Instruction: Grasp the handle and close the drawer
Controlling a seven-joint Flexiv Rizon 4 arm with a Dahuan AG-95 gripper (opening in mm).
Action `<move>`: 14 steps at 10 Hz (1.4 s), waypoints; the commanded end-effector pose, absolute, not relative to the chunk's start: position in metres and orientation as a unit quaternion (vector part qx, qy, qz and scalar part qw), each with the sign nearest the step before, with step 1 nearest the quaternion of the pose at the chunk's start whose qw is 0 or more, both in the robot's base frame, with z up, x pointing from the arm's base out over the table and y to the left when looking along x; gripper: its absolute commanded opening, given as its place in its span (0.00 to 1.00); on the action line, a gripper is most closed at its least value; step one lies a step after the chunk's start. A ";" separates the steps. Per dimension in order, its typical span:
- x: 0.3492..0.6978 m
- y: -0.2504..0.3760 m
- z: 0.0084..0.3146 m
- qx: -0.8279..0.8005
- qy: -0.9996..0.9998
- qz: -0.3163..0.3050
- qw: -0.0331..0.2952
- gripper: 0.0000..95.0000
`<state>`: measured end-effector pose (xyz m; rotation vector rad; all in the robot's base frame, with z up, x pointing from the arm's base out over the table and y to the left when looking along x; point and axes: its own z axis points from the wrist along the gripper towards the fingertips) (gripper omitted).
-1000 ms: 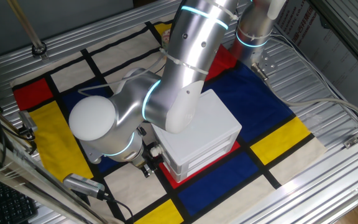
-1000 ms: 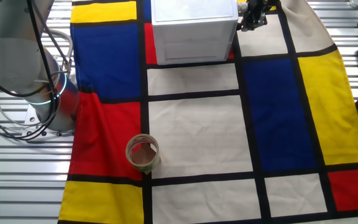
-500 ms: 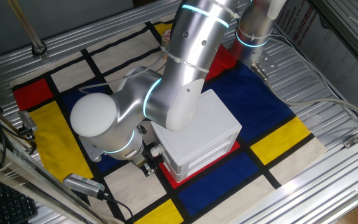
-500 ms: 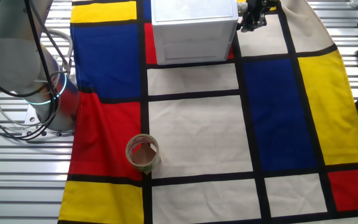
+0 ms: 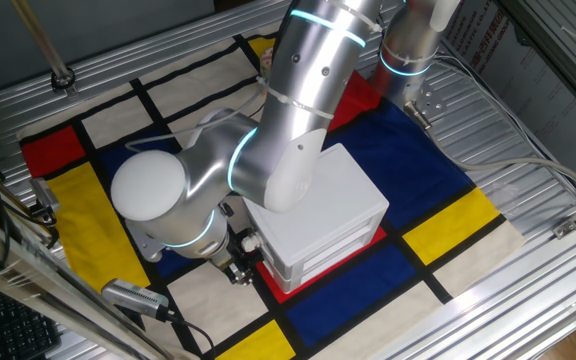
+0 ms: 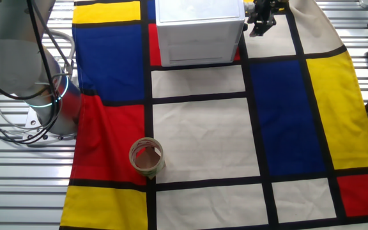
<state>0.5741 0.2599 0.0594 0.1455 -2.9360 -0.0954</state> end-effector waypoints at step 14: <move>0.622 0.244 0.087 0.050 -0.998 -0.027 0.027 0.80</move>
